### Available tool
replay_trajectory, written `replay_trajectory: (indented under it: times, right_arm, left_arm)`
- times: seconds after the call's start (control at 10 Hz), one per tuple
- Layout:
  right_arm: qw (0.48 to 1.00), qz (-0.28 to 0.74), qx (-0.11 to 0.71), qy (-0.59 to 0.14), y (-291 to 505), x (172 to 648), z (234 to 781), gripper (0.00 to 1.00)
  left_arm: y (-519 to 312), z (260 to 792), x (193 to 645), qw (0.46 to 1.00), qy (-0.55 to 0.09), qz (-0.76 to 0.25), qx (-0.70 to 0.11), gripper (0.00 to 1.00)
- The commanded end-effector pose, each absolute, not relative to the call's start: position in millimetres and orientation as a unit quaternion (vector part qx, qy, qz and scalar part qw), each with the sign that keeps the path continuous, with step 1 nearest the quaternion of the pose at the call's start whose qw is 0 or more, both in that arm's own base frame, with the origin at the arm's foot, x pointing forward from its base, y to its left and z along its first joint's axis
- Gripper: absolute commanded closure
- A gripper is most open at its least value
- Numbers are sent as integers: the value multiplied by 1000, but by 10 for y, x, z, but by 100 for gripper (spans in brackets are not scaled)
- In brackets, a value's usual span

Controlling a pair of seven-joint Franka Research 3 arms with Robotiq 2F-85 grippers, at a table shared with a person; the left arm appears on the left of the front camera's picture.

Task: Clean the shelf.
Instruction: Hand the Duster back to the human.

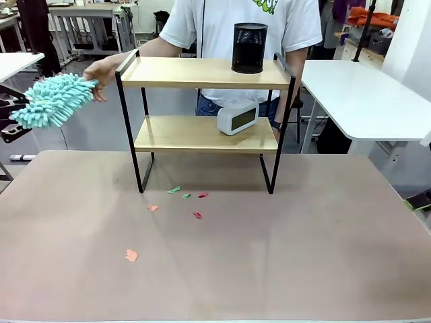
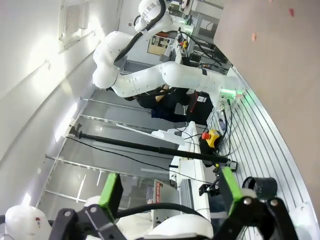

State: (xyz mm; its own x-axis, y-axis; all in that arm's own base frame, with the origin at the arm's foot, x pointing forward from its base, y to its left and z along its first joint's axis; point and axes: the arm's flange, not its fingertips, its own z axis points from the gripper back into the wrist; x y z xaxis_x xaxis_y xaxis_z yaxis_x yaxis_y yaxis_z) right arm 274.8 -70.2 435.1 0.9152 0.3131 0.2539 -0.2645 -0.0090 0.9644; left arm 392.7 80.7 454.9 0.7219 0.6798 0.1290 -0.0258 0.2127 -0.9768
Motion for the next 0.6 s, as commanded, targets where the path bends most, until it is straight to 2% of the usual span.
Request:
replay_trajectory:
  times: [0.0, 0.5]
  right_arm:
    - [703, 214, 678, 17, -742, 2734, 4377, 0]
    - [703, 214, 678, 17, -742, 2734, 4377, 0]
  left_arm:
    - [806, 4587, 3886, 719, -301, 239, -579, 100]
    - [806, 4587, 3886, 719, -301, 239, -579, 100]
